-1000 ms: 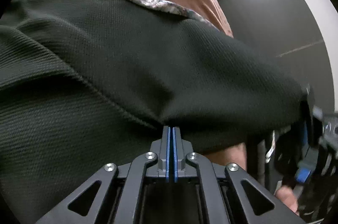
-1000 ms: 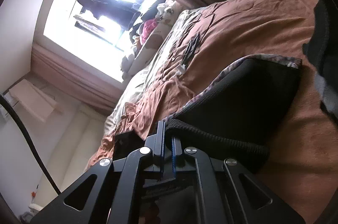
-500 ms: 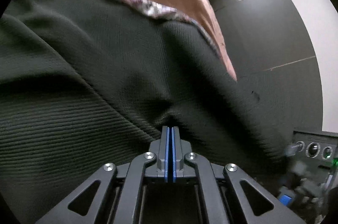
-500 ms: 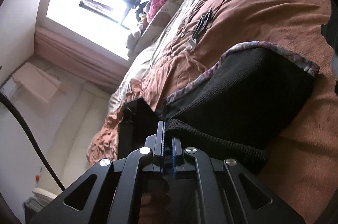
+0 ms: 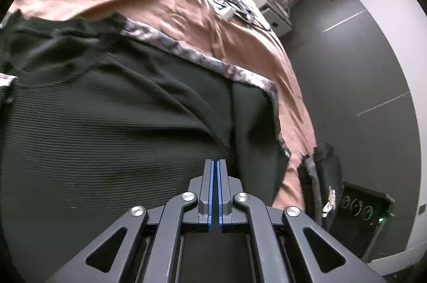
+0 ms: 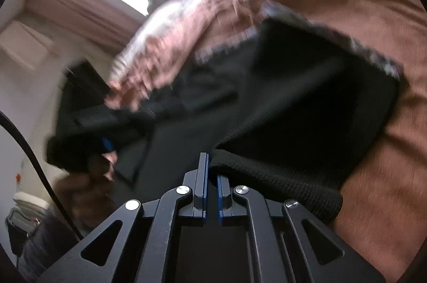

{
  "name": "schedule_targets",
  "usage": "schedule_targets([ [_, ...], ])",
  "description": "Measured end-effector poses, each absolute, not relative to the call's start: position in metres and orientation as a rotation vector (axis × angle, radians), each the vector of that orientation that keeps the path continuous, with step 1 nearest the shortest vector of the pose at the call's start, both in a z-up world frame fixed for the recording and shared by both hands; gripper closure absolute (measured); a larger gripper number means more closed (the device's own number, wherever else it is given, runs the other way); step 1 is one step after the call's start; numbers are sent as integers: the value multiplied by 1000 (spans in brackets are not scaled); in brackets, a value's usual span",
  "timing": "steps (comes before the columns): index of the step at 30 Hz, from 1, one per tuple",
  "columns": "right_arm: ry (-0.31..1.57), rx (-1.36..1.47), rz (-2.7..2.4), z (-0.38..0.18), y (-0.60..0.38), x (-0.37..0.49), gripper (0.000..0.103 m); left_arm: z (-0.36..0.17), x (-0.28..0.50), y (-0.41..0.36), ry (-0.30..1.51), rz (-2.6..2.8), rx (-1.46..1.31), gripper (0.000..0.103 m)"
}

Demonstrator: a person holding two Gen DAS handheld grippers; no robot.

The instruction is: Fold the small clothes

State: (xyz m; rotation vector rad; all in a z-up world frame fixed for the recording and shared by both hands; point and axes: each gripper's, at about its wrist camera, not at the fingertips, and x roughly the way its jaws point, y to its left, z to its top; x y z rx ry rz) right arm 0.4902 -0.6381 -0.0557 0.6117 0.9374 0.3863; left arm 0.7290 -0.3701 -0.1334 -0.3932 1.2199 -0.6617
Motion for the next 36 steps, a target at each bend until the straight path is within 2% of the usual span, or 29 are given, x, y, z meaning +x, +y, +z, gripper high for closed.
schedule_targets([
  [2,943,627,388,-54,-643,491,82,-129,727,-362,1216,-648,-377,103],
  [4,914,638,369,-47,-651,483,25,-125,724,-359,1209,-645,-361,103],
  [5,883,649,359,-41,-660,478,20,-124,723,-361,1207,-647,-355,103],
  [12,777,759,243,-29,-711,472,19,-115,717,-357,1190,-643,-304,103],
  [17,793,777,92,-46,-729,495,19,-113,714,-351,1188,-643,-277,102],
  [23,787,804,31,-59,-726,533,32,-114,717,-336,1185,-621,-264,102],
  [24,780,800,29,-61,-726,533,38,-115,718,-333,1184,-618,-265,102],
  [26,770,818,22,-65,-728,541,54,-117,719,-325,1185,-605,-266,102],
  [28,776,852,22,-71,-727,546,102,-119,720,-316,1191,-588,-276,102],
  [36,653,805,157,-34,-696,534,102,-112,719,-272,1173,-548,-302,102],
])
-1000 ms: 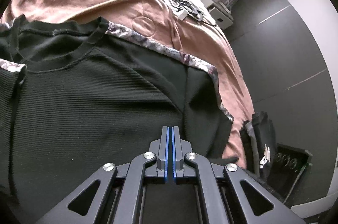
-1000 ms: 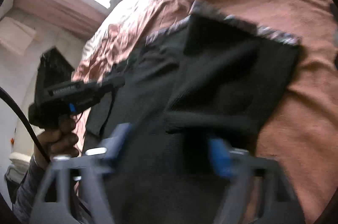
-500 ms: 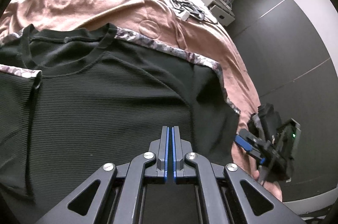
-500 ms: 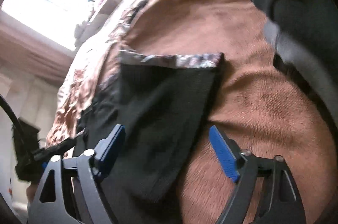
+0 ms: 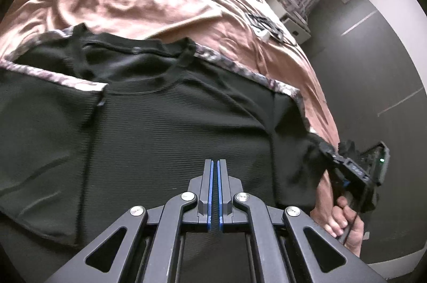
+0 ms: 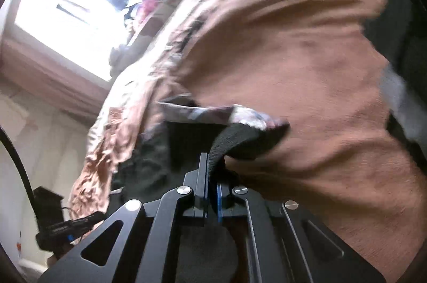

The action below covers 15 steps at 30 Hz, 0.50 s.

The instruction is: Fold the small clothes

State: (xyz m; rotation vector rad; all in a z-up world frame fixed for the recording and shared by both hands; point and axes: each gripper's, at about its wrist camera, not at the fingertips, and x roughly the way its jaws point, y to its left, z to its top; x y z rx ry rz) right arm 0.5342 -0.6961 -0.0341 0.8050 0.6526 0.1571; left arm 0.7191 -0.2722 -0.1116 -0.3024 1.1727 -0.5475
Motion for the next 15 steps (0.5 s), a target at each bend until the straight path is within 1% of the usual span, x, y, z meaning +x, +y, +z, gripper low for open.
schedule_targets([
  [4,616,755,253,-16,-665,537,102,-107,718,-250,1159,-529,-320,102],
  [9,628,674,332,-13,-627,543,102,-107,717,-230,1150,-509,-337,102],
  [15,643,594,389,-20,-613,548,102,-113,720,-211,1152,-491,-360,102],
])
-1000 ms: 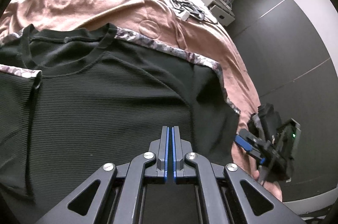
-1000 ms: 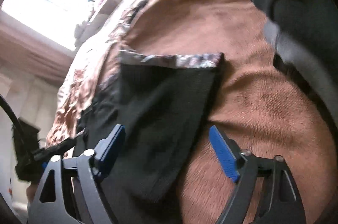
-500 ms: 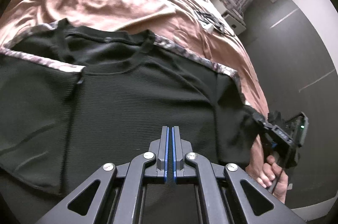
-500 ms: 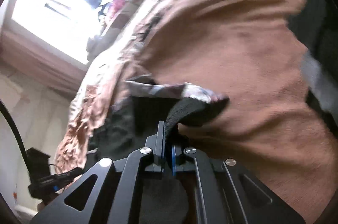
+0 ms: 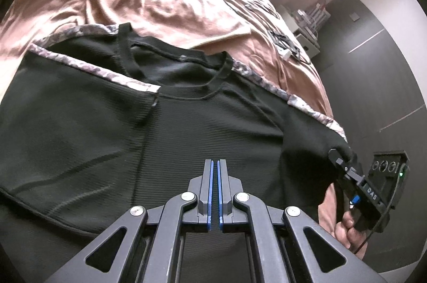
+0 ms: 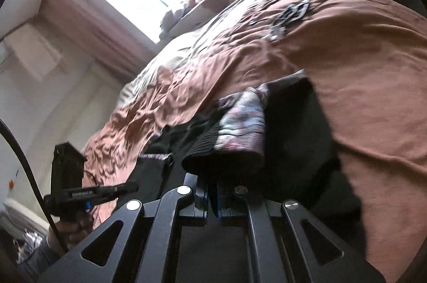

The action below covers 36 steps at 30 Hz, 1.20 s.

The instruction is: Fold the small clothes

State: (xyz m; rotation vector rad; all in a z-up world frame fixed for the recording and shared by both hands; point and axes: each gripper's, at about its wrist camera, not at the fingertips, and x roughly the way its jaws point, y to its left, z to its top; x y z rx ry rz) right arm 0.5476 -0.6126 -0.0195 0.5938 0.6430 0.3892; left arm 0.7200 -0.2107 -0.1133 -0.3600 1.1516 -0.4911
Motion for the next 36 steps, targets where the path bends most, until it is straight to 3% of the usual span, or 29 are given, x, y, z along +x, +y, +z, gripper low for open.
schedule_targets([
  [8,749,538,440,-31,-559,601,98,-123,722,-187,1158,-452,-381,102],
  [9,766,553,467,-31,-554,604,85,-124,722,-185,1160,-446,-380,101],
  [10,767,573,499,-29,-550,605,55,-125,723,-181,1163,-437,-378,98],
  [12,725,581,532,-21,-546,600,15,-126,725,-177,1164,-418,-369,87],
  [16,711,565,569,-14,-551,594,14,-123,729,-175,1133,-404,-359,61],
  [18,704,564,533,-14,-563,589,14,-123,731,-178,1126,-409,-361,58],
  [36,760,737,193,-18,-646,513,16,-157,760,-246,1151,-459,-306,57],
])
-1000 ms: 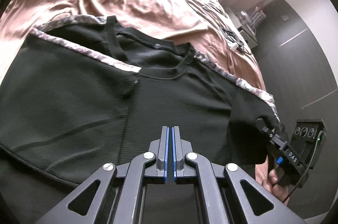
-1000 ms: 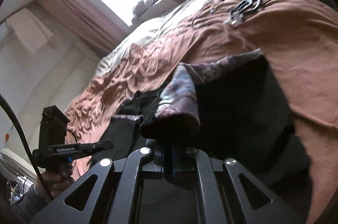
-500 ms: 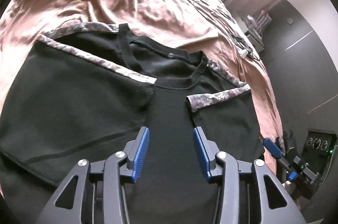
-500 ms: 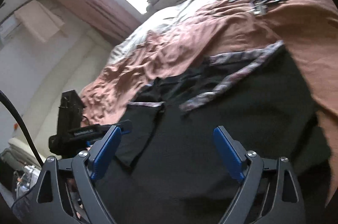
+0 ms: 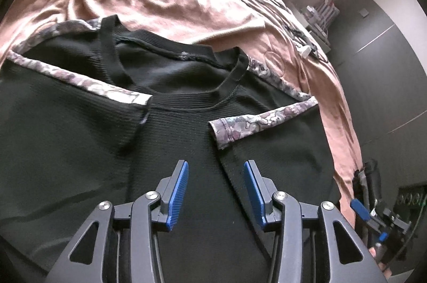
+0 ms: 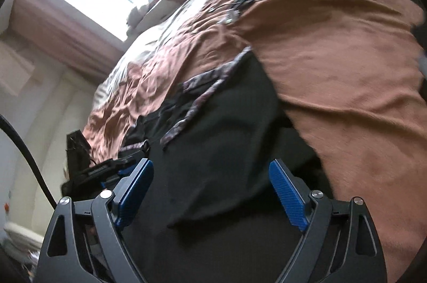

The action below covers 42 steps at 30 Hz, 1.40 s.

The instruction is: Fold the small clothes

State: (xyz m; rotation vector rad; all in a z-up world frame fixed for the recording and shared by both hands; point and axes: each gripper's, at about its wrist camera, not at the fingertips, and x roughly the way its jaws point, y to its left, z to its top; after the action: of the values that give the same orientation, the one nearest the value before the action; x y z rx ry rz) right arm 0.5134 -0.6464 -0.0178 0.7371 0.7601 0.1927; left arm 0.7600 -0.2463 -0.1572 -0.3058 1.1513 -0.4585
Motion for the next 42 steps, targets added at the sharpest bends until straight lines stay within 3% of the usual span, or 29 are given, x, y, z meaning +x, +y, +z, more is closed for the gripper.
schedule_targets([
  [8,782,863,131,-37,-665,500,20,-171,776,-267,1159,-445,-248,57],
  [13,807,974,186,-51,-673,505,33,-177,783,-275,1142,-448,-209,57],
  [16,821,1000,186,-59,-681,509,35,-179,786,-283,1128,-453,-185,58],
  [17,827,1000,179,-61,-682,509,35,-179,786,-285,1122,-456,-178,60],
  [19,825,1025,178,-65,-687,510,37,-178,785,-291,1115,-467,-150,87],
  [23,808,1074,182,-69,-694,506,38,-171,782,-295,1084,-481,-94,94],
  [38,836,1087,140,-68,-692,500,43,-170,790,-273,1111,-363,-43,95],
  [42,817,1026,112,-49,-694,492,43,-174,788,-270,1159,-345,-88,88],
])
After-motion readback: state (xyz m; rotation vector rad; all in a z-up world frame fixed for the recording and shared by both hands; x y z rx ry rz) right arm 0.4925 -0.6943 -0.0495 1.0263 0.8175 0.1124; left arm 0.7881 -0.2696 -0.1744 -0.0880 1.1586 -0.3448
